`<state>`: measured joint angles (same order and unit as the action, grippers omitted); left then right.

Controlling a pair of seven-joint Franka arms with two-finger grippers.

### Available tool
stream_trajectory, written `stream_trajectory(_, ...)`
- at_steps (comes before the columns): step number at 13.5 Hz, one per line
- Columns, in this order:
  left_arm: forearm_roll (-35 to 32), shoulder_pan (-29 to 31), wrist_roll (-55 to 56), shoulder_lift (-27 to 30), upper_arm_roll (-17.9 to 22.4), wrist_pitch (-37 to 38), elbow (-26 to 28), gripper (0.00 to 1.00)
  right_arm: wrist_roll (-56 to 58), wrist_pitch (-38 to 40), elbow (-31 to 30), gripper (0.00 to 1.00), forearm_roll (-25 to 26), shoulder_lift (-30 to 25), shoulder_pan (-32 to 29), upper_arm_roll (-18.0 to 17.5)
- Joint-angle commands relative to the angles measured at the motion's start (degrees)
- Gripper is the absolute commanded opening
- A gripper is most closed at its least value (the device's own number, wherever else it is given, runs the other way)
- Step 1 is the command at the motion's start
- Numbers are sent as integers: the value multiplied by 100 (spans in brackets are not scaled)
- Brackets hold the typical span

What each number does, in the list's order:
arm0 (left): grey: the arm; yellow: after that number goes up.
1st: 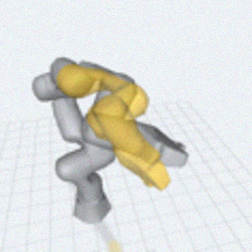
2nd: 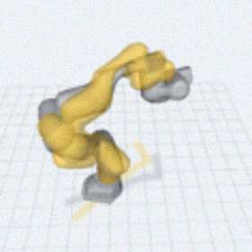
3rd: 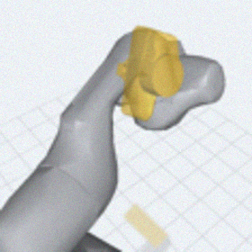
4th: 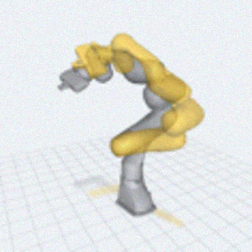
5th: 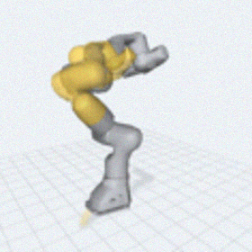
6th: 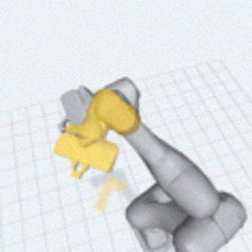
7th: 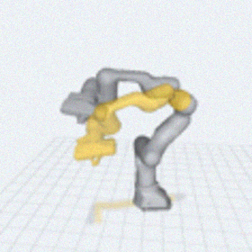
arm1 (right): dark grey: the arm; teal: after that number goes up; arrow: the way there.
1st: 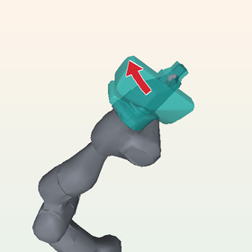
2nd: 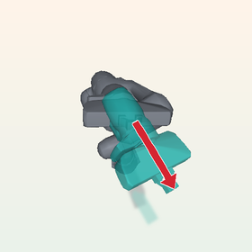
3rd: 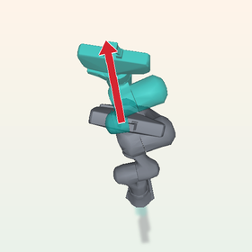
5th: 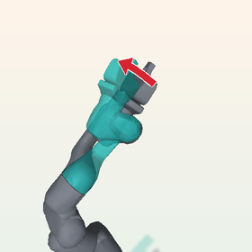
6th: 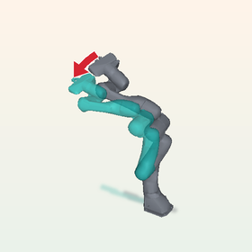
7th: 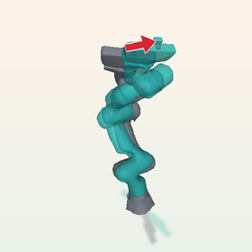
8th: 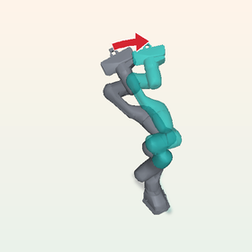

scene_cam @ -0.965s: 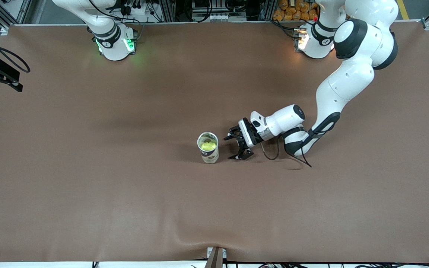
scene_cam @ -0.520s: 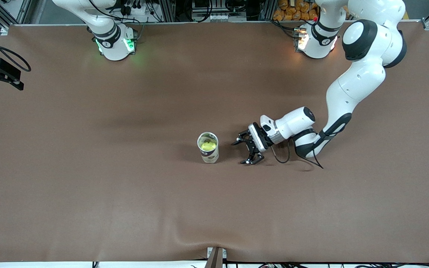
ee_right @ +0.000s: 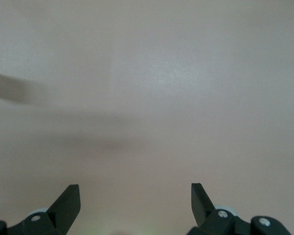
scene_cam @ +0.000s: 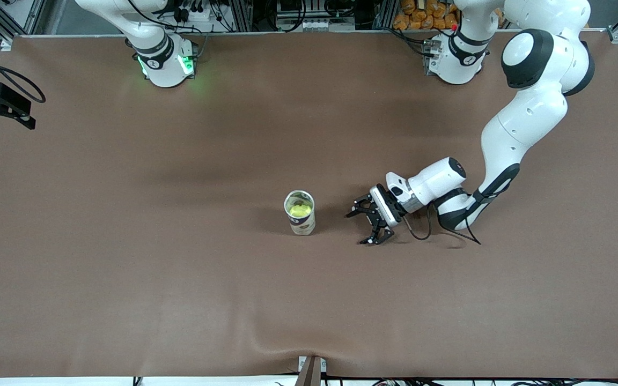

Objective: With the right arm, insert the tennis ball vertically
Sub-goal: 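Open the left gripper and draw it back from the upright tube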

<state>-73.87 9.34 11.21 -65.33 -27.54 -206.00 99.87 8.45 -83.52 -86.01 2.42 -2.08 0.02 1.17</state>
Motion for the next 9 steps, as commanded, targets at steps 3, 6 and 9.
stream_trajectory(3, -40, 51, 662, 73, 601, 517, -380, 100, -80, 125, 172, 100, -84, 77, 24, -11)
stream_trajectory(6, -31, 156, 1013, 91, 627, 702, -521, 100, -80, 116, 172, 100, -172, 77, 24, -11)
stream_trajectory(9, 108, 279, 1146, 108, 627, 886, -609, 100, -80, 116, 172, 100, -190, 77, 24, -3)
